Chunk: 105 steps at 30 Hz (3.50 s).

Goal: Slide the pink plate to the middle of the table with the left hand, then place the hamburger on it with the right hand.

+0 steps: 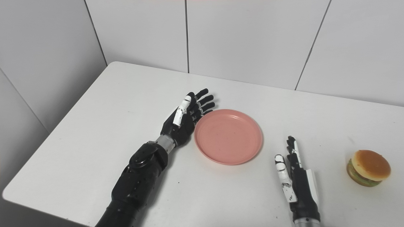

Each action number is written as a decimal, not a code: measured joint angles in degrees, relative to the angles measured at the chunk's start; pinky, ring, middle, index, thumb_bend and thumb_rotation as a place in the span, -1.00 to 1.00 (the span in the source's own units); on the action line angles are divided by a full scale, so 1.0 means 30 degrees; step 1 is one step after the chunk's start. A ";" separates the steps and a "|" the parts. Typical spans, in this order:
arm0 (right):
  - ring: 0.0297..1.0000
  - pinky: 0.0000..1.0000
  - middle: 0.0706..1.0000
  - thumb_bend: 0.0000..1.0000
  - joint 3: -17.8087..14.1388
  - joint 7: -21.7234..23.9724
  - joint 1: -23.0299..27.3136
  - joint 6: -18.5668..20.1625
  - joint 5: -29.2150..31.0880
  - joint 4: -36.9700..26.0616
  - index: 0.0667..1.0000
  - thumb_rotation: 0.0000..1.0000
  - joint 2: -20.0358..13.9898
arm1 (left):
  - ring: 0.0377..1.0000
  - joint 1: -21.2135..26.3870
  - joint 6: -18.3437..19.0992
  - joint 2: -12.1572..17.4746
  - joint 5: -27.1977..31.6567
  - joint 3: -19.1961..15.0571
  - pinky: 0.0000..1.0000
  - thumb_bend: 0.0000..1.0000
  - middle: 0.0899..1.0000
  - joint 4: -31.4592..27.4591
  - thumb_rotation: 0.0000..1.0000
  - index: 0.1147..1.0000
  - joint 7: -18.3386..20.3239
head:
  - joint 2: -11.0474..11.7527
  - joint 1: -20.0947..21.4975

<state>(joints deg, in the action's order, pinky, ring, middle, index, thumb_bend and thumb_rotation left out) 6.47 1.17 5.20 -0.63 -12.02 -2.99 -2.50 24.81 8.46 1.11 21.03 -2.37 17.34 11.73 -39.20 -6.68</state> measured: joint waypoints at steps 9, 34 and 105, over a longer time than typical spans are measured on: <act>0.99 0.94 1.00 -0.11 0.0141 -0.0299 0.0006 0.0027 -0.0279 0.0004 1.00 1.00 0.0095 | 0.79 -0.0503 0.0631 -0.0133 0.0002 0.0451 0.80 -0.23 0.80 -0.0888 1.00 0.78 0.0135 | -0.0176 0.0616; 0.95 0.84 1.00 0.00 0.0106 -0.1188 0.0282 -0.0011 -0.1080 0.0056 1.00 1.00 0.0170 | 0.87 -0.0750 -0.0493 -0.0165 -0.0884 -0.0372 0.89 -0.20 0.88 -0.0732 1.00 0.86 -0.0105 | -0.0205 0.3163; 0.85 0.64 0.91 0.83 -0.3603 0.3789 0.3900 0.8888 -1.5791 -0.4245 0.99 0.35 -0.5263 | 0.87 0.1376 -0.2607 0.2217 0.1277 -0.2571 0.92 -0.15 0.86 0.4660 1.00 0.83 0.3883 | 0.0117 1.4093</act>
<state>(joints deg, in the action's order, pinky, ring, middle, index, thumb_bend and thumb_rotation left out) -4.34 12.53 16.91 26.03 -59.40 -15.73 -18.29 28.94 0.64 7.76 24.86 -10.09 31.31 23.38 -38.85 35.60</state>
